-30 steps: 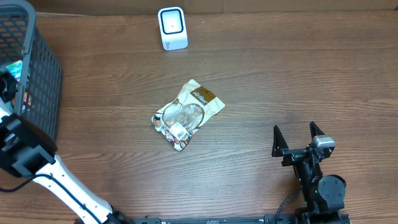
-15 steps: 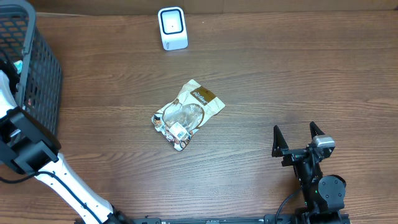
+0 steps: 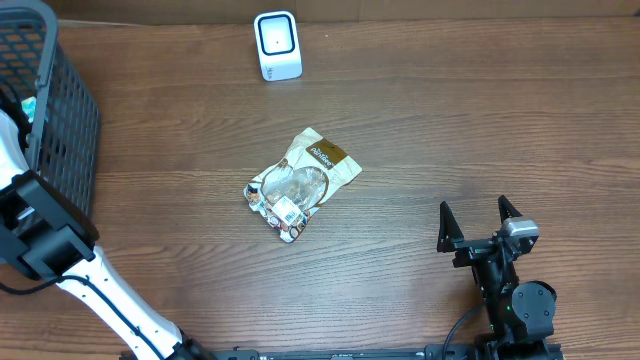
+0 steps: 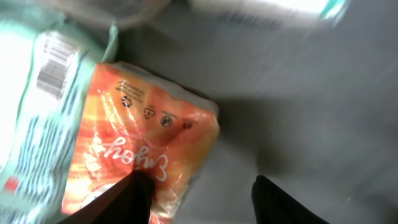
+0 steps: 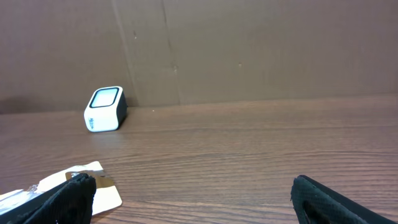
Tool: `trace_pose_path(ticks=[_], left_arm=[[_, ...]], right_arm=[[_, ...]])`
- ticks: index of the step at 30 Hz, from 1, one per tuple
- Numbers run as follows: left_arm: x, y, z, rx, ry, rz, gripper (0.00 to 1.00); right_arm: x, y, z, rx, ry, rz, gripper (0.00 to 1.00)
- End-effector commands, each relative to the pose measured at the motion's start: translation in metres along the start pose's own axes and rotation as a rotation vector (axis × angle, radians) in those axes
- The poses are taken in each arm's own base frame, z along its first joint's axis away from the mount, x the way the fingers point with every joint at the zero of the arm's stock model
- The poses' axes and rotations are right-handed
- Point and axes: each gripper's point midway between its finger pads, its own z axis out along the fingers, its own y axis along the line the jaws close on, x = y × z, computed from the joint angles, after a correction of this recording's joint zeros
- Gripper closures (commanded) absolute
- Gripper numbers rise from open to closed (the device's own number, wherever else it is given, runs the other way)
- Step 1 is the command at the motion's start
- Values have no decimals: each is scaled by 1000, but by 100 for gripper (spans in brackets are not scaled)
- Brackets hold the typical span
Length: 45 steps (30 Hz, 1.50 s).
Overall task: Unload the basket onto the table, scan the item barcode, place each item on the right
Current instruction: 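Reach the left gripper into the basket and grasp the orange packet, then carry the orange packet out and drop it beside the brown bag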
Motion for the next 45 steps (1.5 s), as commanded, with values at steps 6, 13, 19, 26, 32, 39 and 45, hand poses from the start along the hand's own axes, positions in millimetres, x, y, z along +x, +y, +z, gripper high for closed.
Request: trace_pose_path(ticks=[6,13,19,26,32,39,45], left_arm=[[-14,14,-22,-58,-29,-69,40],[-3,24,-1,-131,4,-62,39],[18,19,33,-137,82,-45,44],[19,20,28,-137,88,-59,96],[9,10,-3,-65,79,-88,96],[-26,1,-112,63,-78,-127,96],[-29,-16,-249,286,-336,-117,96]], right_arm=[[3,1,0,-8,1,4,0],[3,1,0,-8,1,4,0],[3,1,0,-8,1,4,0],[3,1,0,-8,1,4,0],[3,1,0,-8,1,4,0],[3,1,0,-8,1,4,0],[3,1,0,-8,1,4,0]])
